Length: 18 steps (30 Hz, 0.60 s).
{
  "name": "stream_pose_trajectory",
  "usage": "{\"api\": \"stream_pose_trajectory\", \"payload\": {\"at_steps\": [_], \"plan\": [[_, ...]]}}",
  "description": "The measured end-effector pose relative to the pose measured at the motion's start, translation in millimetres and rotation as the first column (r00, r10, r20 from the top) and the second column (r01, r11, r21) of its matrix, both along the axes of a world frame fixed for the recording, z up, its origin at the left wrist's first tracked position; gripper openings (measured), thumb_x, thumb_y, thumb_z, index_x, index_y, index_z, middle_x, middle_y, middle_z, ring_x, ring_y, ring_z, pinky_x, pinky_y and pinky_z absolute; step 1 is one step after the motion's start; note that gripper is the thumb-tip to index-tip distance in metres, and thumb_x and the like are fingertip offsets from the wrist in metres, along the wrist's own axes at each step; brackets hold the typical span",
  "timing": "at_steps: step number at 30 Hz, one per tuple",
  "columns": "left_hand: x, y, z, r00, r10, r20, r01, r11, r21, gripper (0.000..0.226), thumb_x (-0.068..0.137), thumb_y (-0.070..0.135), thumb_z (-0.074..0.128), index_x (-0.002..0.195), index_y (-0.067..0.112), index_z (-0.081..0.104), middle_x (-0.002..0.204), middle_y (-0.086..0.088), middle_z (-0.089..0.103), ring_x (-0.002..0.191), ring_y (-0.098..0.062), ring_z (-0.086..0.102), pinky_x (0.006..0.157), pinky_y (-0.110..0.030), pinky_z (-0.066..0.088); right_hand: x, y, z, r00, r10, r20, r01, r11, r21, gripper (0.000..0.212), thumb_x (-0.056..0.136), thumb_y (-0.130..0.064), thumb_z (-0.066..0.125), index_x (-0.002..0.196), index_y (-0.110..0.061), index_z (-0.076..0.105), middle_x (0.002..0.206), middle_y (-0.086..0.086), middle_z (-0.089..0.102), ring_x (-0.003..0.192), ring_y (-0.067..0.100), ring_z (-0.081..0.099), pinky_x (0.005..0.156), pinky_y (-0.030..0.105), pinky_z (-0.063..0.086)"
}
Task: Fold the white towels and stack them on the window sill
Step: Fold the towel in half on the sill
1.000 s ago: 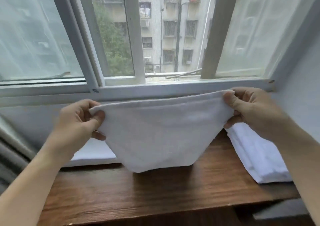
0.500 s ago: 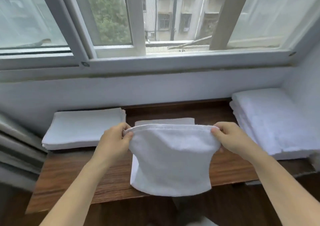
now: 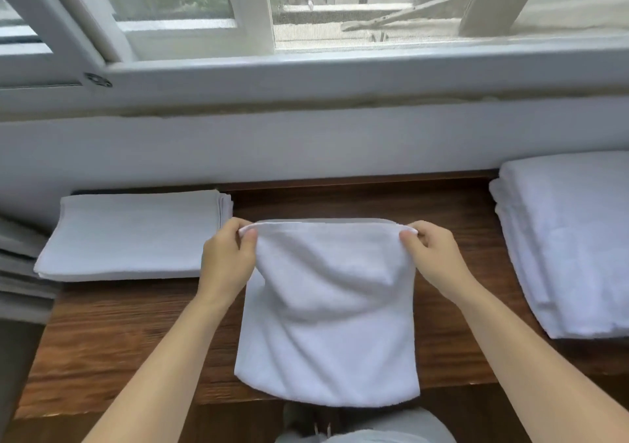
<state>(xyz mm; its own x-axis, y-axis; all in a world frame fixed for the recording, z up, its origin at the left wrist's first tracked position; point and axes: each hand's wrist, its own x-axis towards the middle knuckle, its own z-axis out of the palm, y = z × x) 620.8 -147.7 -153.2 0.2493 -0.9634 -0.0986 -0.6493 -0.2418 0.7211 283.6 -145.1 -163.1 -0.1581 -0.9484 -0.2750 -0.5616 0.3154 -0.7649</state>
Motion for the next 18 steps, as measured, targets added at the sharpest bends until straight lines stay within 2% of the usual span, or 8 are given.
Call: {"api": "stream_pose_trajectory", "payload": {"at_steps": [1,3,5,8,11,14,16,18], "plan": [[-1,-13,-10,1.000,0.006,0.030,-0.006,1.000,0.003,0.017,0.104,0.024,0.050,0.099,0.018,0.066,0.087,0.004,0.068,0.082,-0.013,0.060,0.069,-0.031,0.048,1,-14,-7,1.000,-0.007,-0.009,0.007,1.000,0.009,0.024,0.106,-0.031,0.055,0.098,-0.016,0.072,0.091,0.001,0.070,0.086,0.017,0.067,0.071,0.029,0.050],[-3,-35,-38,0.992,-0.031,0.119,0.023,0.997,0.068,0.022,0.106,0.026,0.047,0.107,0.014,0.066,0.094,-0.004,0.069,0.087,-0.023,0.062,0.072,-0.037,0.050,3,-39,-22,0.999,0.017,-0.048,-0.014,0.997,0.075,0.021,0.106,-0.034,0.057,0.107,-0.019,0.072,0.099,-0.005,0.070,0.094,0.013,0.066,0.080,0.033,0.057],[-6,-50,-65,0.984,-0.065,0.167,0.039,0.987,0.156,0.026,0.107,0.026,0.047,0.116,0.010,0.065,0.103,-0.008,0.067,0.091,-0.024,0.061,0.073,-0.034,0.046,6,-57,-39,0.996,0.040,-0.079,-0.027,0.987,0.159,0.023,0.105,-0.032,0.058,0.109,-0.016,0.074,0.101,-0.001,0.072,0.097,0.018,0.067,0.089,0.042,0.058],[-10,-61,-91,0.978,-0.041,0.202,0.006,0.985,0.171,0.025,0.105,0.023,0.049,0.113,0.006,0.065,0.106,-0.014,0.064,0.090,-0.024,0.059,0.070,-0.032,0.040,8,-69,-56,0.995,-0.002,-0.101,0.023,0.979,0.201,0.025,0.105,-0.027,0.059,0.111,-0.010,0.076,0.101,0.003,0.071,0.102,0.023,0.065,0.093,0.044,0.054],[-9,-69,-100,0.972,0.013,0.235,-0.056,0.983,0.177,0.022,0.104,0.023,0.052,0.110,0.007,0.067,0.108,-0.014,0.061,0.096,-0.028,0.059,0.074,-0.033,0.045,8,-75,-61,0.995,-0.072,-0.065,0.086,0.966,0.242,0.023,0.105,-0.026,0.060,0.104,-0.009,0.075,0.102,0.010,0.071,0.107,0.031,0.066,0.093,0.047,0.054],[-11,-76,-100,0.985,0.017,0.170,-0.054,0.975,0.216,0.024,0.102,0.023,0.056,0.117,0.008,0.066,0.106,-0.013,0.066,0.095,-0.028,0.064,0.079,-0.037,0.054,7,-77,-64,0.994,-0.105,-0.029,0.109,0.958,0.266,0.025,0.105,-0.025,0.061,0.113,-0.005,0.075,0.107,0.016,0.070,0.111,0.033,0.065,0.092,0.047,0.053],[-11,-79,-99,0.995,0.037,0.092,-0.057,0.972,0.226,0.024,0.101,0.021,0.058,0.117,0.006,0.068,0.102,-0.010,0.068,0.093,-0.026,0.064,0.077,-0.034,0.052,3,-75,-67,0.996,-0.085,-0.033,0.090,0.965,0.246,0.029,0.104,-0.027,0.064,0.123,-0.007,0.073,0.108,0.002,0.066,0.108,0.022,0.061,0.089,0.037,0.049],[-9,-80,-98,0.997,0.074,0.016,-0.076,0.969,0.235,0.021,0.100,0.021,0.060,0.113,0.007,0.069,0.098,-0.006,0.068,0.092,-0.025,0.064,0.076,-0.031,0.047,-3,-72,-69,0.998,-0.055,-0.035,0.061,0.972,0.226,0.030,0.103,-0.028,0.065,0.126,-0.010,0.073,0.110,-0.005,0.063,0.107,0.015,0.057,0.089,0.034,0.046]]}}
